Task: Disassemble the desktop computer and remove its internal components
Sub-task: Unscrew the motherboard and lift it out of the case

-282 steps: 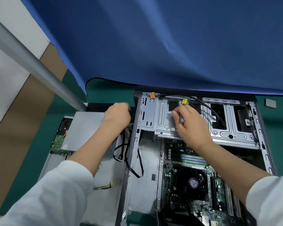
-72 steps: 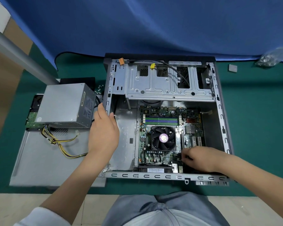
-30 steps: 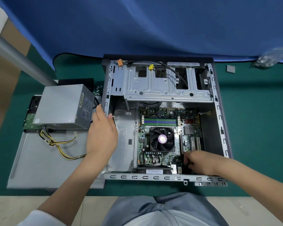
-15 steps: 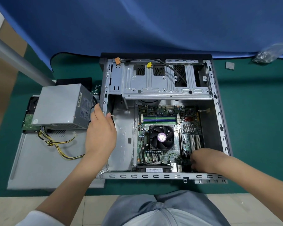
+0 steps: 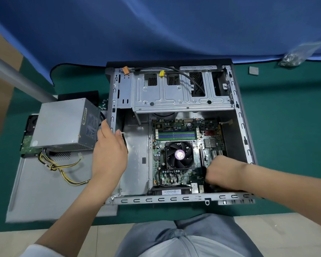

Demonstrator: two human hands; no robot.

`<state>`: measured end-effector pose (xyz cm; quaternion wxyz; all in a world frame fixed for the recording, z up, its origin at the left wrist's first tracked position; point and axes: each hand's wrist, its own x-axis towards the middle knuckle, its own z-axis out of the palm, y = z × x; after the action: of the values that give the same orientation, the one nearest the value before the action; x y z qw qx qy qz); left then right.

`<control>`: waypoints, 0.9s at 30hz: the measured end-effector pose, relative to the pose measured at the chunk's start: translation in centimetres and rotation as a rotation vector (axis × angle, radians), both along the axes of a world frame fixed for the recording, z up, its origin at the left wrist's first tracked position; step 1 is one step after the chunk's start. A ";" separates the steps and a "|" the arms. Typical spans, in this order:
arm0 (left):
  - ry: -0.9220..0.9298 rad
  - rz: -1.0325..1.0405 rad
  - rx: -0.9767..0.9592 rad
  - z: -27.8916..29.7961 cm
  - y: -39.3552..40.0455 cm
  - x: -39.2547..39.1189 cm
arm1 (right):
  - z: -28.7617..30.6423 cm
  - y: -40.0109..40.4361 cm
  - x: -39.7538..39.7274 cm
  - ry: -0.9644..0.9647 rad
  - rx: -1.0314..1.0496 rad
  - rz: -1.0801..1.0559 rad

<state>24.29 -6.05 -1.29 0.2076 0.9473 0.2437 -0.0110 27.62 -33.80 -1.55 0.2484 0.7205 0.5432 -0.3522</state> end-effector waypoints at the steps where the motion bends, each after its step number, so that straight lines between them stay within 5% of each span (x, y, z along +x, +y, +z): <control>1: -0.001 0.000 0.000 0.0 0.0 0.0 | 0.0 -0.3 0.0 0.006 -0.015 -0.034; 9: -0.004 0.001 -0.001 0.0 0.0 0.0 | 0.0 -1.0 -0.4 0.088 -0.151 -0.425; 22: 0.003 0.003 0.012 0.0 0.0 0.0 | -0.6 -1.4 -0.6 0.294 0.147 -0.531; 27: 0.008 0.007 0.012 0.0 0.0 0.0 | -1.1 -1.5 -0.7 0.121 0.140 -0.466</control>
<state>24.32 -6.06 -1.31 0.2010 0.9476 0.2479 -0.0127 26.87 -35.26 -2.62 0.0773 0.8194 0.3995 -0.4038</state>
